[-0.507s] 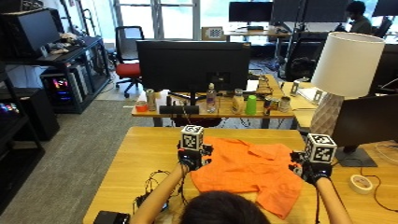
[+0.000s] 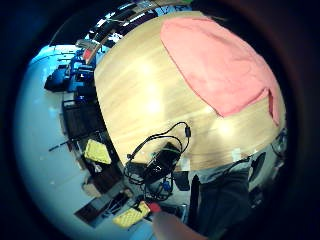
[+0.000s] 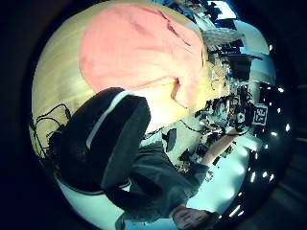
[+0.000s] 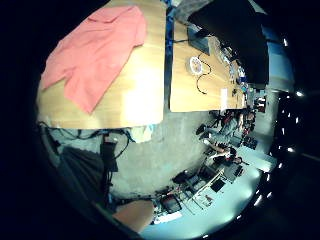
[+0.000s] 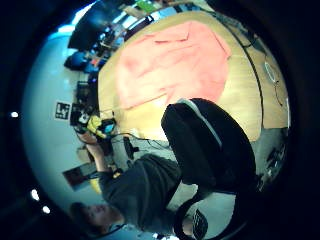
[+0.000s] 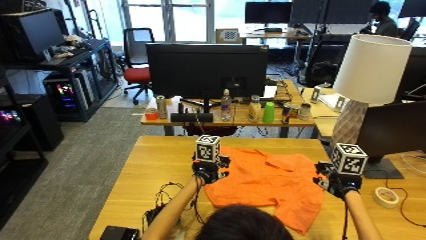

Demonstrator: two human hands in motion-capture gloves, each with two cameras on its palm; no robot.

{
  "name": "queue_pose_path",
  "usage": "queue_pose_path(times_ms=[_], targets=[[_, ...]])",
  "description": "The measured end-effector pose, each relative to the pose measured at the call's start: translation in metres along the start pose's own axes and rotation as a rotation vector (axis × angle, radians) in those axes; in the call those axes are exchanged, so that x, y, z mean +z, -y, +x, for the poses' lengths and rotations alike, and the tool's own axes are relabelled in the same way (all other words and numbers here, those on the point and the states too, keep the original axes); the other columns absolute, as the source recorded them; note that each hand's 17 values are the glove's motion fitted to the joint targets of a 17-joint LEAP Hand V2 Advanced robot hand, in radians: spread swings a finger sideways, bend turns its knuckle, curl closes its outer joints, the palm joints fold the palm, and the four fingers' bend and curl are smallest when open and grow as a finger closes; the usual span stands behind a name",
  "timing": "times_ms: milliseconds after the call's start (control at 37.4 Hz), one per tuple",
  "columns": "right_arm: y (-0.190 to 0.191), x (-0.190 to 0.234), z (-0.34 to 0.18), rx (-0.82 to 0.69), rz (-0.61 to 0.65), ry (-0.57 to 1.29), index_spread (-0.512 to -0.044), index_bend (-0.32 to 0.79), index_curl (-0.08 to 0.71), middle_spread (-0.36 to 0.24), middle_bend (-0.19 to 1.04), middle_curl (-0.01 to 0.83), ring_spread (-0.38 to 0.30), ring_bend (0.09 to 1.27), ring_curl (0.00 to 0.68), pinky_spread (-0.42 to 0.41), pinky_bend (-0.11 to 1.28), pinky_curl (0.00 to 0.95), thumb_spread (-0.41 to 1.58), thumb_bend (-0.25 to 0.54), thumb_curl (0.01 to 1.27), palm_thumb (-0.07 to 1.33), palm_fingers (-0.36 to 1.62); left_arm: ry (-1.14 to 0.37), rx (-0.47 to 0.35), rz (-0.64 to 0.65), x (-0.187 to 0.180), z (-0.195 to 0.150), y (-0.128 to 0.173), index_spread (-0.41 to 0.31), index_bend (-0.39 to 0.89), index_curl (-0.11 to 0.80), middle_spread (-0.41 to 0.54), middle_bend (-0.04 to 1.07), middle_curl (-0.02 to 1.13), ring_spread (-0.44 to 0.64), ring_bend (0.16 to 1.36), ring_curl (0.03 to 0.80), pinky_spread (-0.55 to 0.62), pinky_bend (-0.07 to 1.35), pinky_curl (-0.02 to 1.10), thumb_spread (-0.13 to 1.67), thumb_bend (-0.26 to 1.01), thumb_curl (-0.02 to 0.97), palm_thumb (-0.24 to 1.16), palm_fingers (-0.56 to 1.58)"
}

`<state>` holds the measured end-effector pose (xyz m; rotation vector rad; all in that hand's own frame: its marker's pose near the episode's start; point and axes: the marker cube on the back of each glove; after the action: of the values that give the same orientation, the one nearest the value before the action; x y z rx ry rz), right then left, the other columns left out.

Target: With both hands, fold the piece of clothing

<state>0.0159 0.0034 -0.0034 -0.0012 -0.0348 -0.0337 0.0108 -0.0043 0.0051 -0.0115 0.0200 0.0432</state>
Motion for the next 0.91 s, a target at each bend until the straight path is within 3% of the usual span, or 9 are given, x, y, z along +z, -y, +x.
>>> queue_pose_path(times_ms=[187,267,454,534,588,721,828,908], targets=[[-0.002,-0.010,-0.003,-0.005,-0.008,-0.011,-0.392,0.15,0.220,-0.110,0.19,0.218,0.075,0.29,0.181,0.226,0.39,0.252,1.22,0.159,0.12,0.37,0.21,-0.025,0.011,0.027,-0.002,0.002,0.003,-0.029,0.16,0.238,0.199,0.16,0.15,0.39,0.57,0.205,0.41,0.42,0.24,1.10,-0.01,0.135,0.11,0.12],[-0.001,-0.012,-0.005,-0.004,-0.020,-0.017,-0.393,0.14,0.224,-0.109,0.19,0.229,0.076,0.30,0.189,0.228,0.41,0.265,1.22,0.162,0.14,0.41,0.20,-0.024,0.011,0.017,-0.001,0.004,0.005,-0.028,0.10,0.227,0.210,0.17,0.16,0.40,0.59,0.217,0.42,0.45,0.26,1.11,-0.01,0.144,0.11,0.07],[0.013,-0.007,-0.006,-0.002,-0.076,-0.028,-0.392,0.12,0.222,-0.093,0.18,0.246,0.083,0.33,0.212,0.230,0.44,0.293,1.22,0.144,0.16,0.46,0.16,-0.021,0.022,0.003,0.005,0.012,0.008,-0.029,0.09,0.204,0.240,0.17,0.18,0.41,0.65,0.240,0.42,0.53,0.29,1.11,-0.02,0.160,0.08,-0.01],[0.022,-0.002,-0.005,0.003,-0.110,-0.046,-0.394,0.12,0.222,-0.090,0.18,0.251,0.085,0.34,0.220,0.230,0.46,0.304,1.20,0.132,0.18,0.48,0.14,-0.020,0.038,-0.020,0.017,0.014,0.015,-0.033,0.07,0.192,0.247,0.19,0.19,0.41,0.67,0.245,0.43,0.55,0.30,1.11,-0.02,0.167,0.08,-0.03],[0.030,0.005,-0.005,0.007,-0.140,-0.047,-0.395,0.11,0.217,-0.079,0.17,0.249,0.098,0.35,0.226,0.235,0.49,0.315,1.18,0.129,0.19,0.51,0.10,-0.016,0.053,-0.047,0.029,0.016,0.023,-0.052,-0.03,0.149,0.251,0.19,0.20,0.42,0.70,0.252,0.43,0.62,0.32,1.07,-0.04,0.170,0.04,-0.10],[0.048,0.030,-0.004,0.006,-0.203,-0.043,-0.402,0.10,0.202,-0.072,0.18,0.256,0.109,0.36,0.238,0.238,0.53,0.332,1.12,0.111,0.21,0.57,0.05,0.011,0.074,-0.103,0.056,0.020,0.035,-0.076,-0.01,0.099,0.264,0.18,0.21,0.43,0.72,0.262,0.43,0.68,0.34,1.01,-0.04,0.183,0.00,-0.15],[0.059,0.050,-0.003,0.002,-0.241,-0.038,-0.407,0.11,0.196,-0.068,0.19,0.265,0.114,0.37,0.242,0.242,0.55,0.340,1.09,0.085,0.23,0.59,0.04,0.075,-0.016,-0.158,0.061,0.023,0.015,-0.092,0.00,0.073,0.272,0.18,0.21,0.43,0.74,0.267,0.43,0.71,0.35,0.99,-0.03,0.197,0.00,-0.16],[0.066,0.066,-0.002,-0.002,-0.260,-0.044,-0.407,0.12,0.196,-0.067,0.19,0.271,0.116,0.38,0.246,0.244,0.55,0.341,1.07,0.068,0.24,0.61,0.03,0.054,-0.019,-0.244,0.069,0.030,-0.003,-0.104,0.03,0.067,0.275,0.17,0.21,0.43,0.75,0.273,0.43,0.72,0.35,0.99,-0.02,0.207,0.01,-0.14]])
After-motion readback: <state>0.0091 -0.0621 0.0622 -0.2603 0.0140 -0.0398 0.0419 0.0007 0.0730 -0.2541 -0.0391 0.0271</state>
